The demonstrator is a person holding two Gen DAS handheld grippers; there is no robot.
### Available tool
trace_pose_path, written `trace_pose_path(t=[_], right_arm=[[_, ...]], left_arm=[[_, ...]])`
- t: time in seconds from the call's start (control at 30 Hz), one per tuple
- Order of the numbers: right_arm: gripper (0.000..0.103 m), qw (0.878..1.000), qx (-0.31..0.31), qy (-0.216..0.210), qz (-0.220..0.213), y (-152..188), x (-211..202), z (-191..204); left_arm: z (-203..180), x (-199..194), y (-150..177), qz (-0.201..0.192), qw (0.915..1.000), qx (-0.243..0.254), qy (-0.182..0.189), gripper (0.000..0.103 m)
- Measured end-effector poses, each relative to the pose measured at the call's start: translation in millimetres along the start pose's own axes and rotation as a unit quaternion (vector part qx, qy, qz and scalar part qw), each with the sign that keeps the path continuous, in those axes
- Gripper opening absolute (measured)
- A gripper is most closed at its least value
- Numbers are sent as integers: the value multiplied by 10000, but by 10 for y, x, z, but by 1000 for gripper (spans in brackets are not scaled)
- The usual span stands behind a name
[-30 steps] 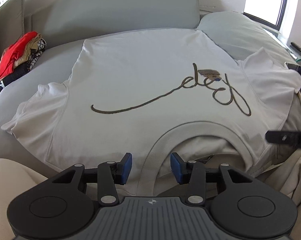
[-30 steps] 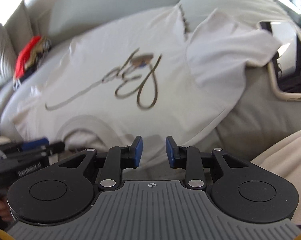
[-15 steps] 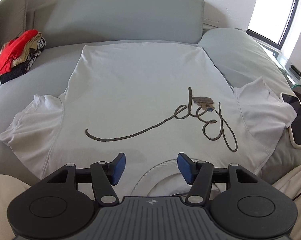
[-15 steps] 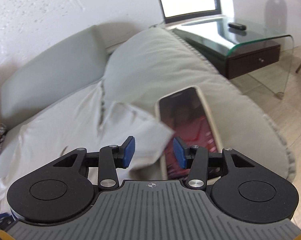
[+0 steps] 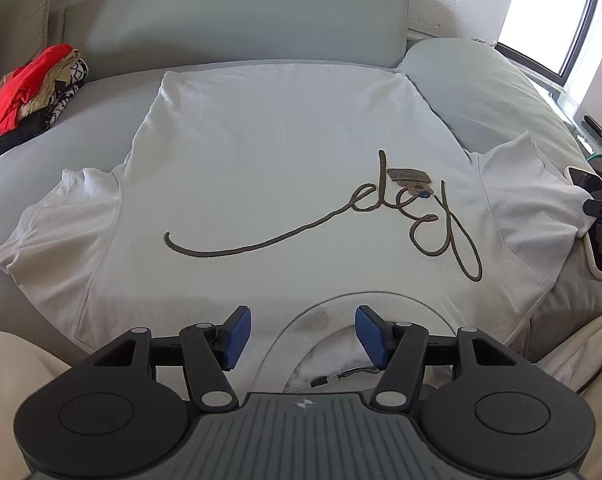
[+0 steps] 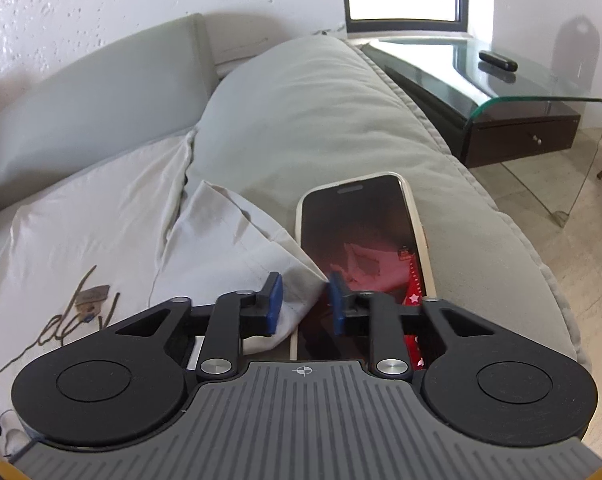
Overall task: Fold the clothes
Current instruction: 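Grasp the sleeve nearest the right gripper and fold it onto the shirt body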
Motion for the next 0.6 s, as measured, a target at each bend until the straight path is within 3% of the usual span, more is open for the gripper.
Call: trace_pose_path(t=[0.1, 0.3, 0.43, 0.53, 0.6], right_arm=[[3, 9998, -98, 68, -143, -26, -22, 34], [1, 9988, -200, 167, -413, -235, -94, 242], [1, 9931, -961, -64, -673, -336, -234, 758], [1, 9773, -1940, -300, -799, -186, -366, 1295], [1, 9580, -2725, -416, -785, 85, -408, 1652]], left_arm=[[12, -8, 4, -16, 10000, -36, 21, 58], [71, -61, 14, -108, 9998, -164, 50, 58], [134, -130, 42, -193, 9995, -252, 80, 58], [200, -172, 73, -231, 9991, -345, 79, 58], [244, -193, 93, -248, 9989, -403, 73, 58]])
Point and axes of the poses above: each gripper's, at about its wrist camera, not at the fingertips, and x roughly the way its jaws point, z to its left, y to its underside, the point moved 7 cm from there along x, roughly the way its jaws point, and after that the axes turned 5 degrees about z, right-handed, at the moved point
